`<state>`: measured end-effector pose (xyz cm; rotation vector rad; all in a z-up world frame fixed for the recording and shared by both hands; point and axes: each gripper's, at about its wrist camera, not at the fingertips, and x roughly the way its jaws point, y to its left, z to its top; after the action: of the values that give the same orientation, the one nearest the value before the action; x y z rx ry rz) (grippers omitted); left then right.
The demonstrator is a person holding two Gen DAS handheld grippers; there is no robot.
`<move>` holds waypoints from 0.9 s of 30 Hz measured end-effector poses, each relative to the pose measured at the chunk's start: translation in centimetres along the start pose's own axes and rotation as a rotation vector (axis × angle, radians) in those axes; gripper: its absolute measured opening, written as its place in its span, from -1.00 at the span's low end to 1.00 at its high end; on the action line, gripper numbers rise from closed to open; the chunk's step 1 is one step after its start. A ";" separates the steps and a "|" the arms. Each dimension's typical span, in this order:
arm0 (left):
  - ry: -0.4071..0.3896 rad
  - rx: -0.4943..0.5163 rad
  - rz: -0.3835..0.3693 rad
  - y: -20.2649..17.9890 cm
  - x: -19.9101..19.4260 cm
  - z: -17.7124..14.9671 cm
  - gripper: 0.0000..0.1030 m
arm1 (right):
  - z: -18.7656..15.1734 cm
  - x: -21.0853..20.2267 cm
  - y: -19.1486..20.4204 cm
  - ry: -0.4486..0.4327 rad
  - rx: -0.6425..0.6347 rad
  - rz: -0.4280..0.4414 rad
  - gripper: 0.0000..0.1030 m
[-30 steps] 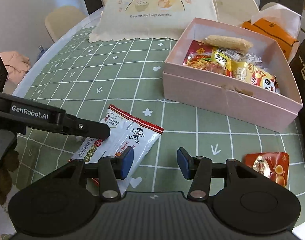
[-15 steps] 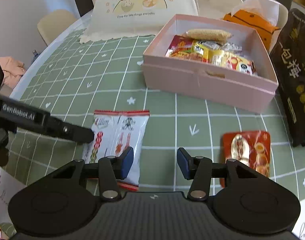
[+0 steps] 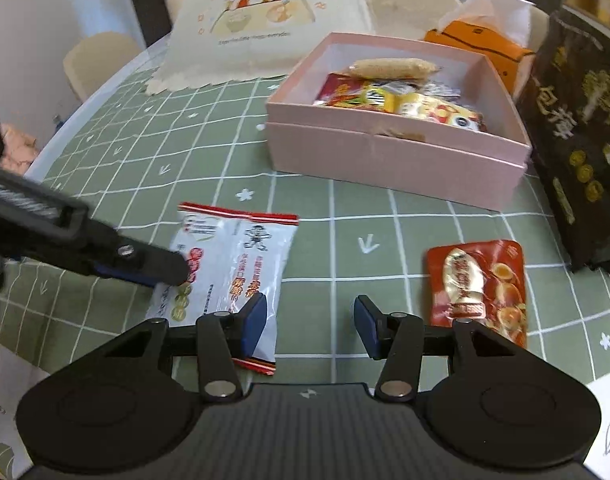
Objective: Organize snacks
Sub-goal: 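Lift the white packet off the table with the left gripper, then grasp the red quail-egg bag with the right gripper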
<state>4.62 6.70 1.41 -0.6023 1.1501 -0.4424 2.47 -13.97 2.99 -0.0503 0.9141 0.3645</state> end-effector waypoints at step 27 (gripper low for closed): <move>0.034 0.166 0.088 -6.0 5.4 1.9 -0.46 | -1.9 0.0 -0.2 0.002 -0.054 -0.086 -0.03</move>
<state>8.22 -0.76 1.95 -0.3995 1.1543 -0.4689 1.06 -14.58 1.77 -0.1389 0.9011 0.3089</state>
